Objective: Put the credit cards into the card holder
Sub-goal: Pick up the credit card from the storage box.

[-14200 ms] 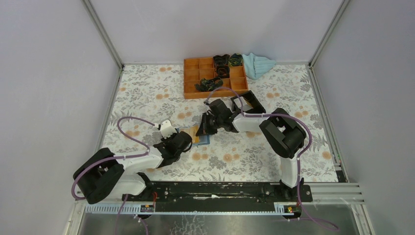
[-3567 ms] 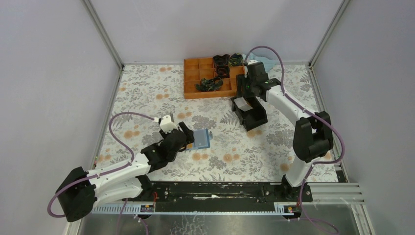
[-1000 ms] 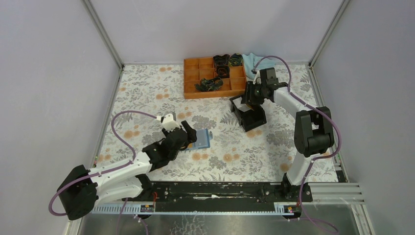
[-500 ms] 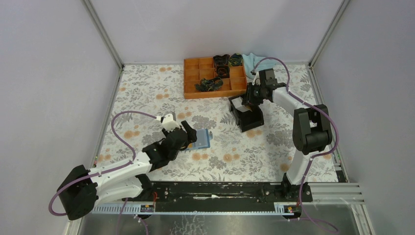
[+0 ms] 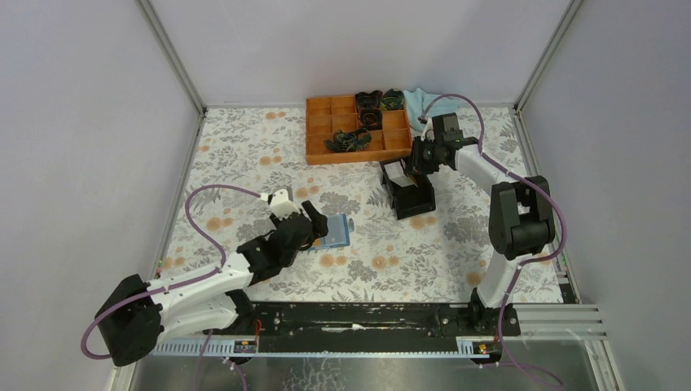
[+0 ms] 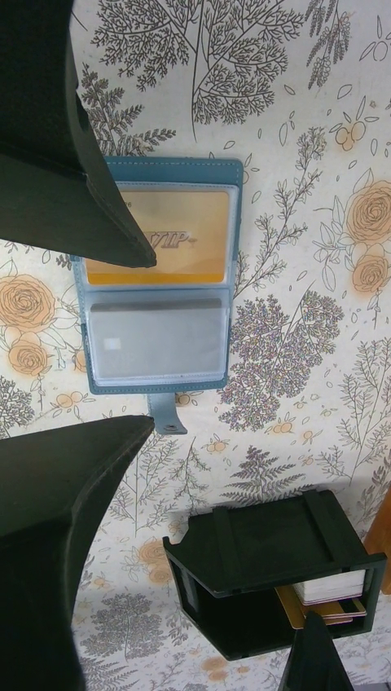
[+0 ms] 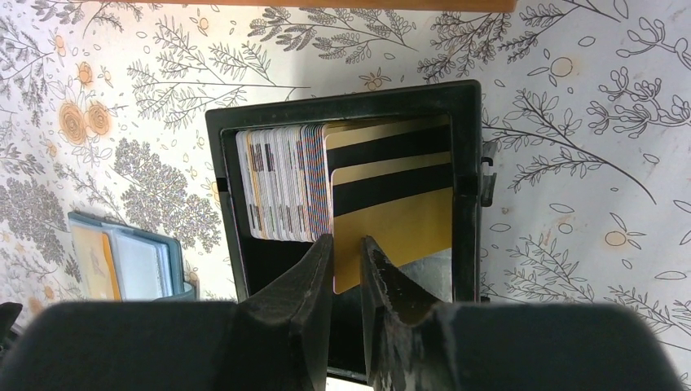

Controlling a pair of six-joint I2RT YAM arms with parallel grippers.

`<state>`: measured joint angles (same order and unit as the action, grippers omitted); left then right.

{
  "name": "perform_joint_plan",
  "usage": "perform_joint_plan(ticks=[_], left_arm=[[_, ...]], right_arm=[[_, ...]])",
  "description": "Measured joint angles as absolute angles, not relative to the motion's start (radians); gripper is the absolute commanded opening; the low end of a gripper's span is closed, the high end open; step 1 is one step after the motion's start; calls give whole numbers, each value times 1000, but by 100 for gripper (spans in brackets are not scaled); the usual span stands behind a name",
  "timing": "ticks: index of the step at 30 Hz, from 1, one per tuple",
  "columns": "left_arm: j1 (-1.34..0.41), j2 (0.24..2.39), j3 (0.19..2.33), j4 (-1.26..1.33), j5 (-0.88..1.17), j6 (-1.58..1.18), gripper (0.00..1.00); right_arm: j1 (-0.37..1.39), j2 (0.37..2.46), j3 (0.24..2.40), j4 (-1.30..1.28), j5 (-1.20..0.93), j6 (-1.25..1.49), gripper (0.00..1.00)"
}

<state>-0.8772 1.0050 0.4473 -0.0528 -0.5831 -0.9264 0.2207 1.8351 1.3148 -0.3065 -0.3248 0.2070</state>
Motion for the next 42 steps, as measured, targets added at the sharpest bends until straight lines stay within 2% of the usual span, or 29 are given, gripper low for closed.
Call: perform_joint_plan(ticks=[15, 26, 33, 42], left_arm=[[-884, 1005, 447, -52, -583, -932, 75], [-885, 1005, 447, -52, -583, -933, 75], [-886, 1005, 447, -52, -583, -933, 75], [-890, 1010, 447, -52, -582, -934, 75]], right_arm=[[221, 1816, 1314, -307, -332, 221, 28], [221, 1817, 1308, -309, -333, 224, 22], [221, 1812, 1296, -316, -331, 220, 42], [225, 1771, 1270, -324, -323, 208, 43]])
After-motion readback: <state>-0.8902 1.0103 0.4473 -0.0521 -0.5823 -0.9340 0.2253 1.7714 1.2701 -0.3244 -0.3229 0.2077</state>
